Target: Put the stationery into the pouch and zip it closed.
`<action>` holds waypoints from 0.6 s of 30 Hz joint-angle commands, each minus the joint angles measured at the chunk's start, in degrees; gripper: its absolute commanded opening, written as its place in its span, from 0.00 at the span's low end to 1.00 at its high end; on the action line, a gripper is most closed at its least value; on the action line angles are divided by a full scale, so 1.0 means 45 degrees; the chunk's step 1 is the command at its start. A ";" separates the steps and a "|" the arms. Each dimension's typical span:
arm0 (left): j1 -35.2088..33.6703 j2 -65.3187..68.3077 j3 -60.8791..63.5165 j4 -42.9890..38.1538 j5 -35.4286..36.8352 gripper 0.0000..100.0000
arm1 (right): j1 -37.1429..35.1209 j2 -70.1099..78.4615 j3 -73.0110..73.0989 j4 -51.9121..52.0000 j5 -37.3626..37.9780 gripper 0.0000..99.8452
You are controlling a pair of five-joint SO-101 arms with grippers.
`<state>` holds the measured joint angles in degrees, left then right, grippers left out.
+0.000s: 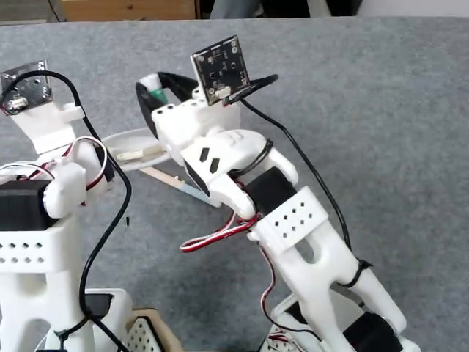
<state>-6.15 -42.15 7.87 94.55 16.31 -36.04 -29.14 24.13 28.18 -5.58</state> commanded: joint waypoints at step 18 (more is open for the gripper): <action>-0.0107 0.0000 -0.0537 0.0039 0.0078 0.03 | -0.1192 -0.2862 -0.1397 0.5451 0.3927 0.01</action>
<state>-6.15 -42.15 7.87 94.64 16.31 -37.54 -39.96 23.16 49.80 11.12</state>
